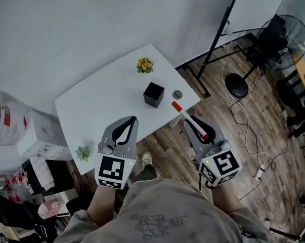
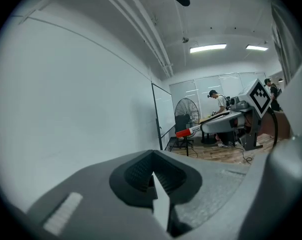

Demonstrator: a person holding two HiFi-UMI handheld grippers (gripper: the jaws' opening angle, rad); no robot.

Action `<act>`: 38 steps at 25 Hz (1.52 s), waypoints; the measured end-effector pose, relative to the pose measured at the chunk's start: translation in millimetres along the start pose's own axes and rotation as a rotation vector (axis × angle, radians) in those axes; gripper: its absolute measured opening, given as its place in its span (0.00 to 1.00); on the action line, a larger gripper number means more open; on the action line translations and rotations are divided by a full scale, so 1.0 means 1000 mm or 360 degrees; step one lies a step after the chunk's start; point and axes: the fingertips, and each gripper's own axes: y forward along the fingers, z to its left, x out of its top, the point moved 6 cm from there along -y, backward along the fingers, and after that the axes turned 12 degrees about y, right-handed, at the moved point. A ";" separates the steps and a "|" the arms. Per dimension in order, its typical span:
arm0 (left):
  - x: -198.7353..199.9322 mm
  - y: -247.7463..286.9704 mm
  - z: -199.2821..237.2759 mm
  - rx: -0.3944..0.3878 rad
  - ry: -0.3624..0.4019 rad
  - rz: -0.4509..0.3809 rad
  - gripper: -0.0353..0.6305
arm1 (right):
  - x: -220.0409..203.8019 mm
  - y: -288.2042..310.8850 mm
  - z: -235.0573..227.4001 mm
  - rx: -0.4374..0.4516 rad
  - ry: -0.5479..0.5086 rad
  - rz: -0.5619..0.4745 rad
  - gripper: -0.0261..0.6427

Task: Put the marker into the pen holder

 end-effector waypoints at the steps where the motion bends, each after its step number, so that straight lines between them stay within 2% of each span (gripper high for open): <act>1: -0.002 0.006 0.009 -0.0015 0.0003 -0.0006 0.05 | 0.003 0.010 0.001 -0.0019 -0.0001 0.0005 0.19; 12: -0.025 0.062 0.082 -0.0179 0.0026 -0.0057 0.05 | 0.019 0.093 0.001 -0.0167 -0.0029 0.0057 0.19; 23: -0.035 0.093 0.118 -0.0211 0.0033 -0.0070 0.05 | 0.023 0.133 -0.012 -0.0217 -0.0041 0.0115 0.19; 30: -0.033 0.110 0.126 -0.0139 0.0027 -0.0039 0.05 | 0.029 0.150 -0.031 -0.0150 -0.0077 0.0168 0.19; 36: -0.031 0.122 0.125 -0.0090 0.0016 0.0001 0.05 | 0.032 0.162 -0.049 -0.0004 -0.0042 0.0248 0.19; 38: -0.031 0.127 0.124 -0.0074 -0.0002 0.0024 0.05 | 0.033 0.167 -0.055 0.0019 -0.0078 0.0288 0.19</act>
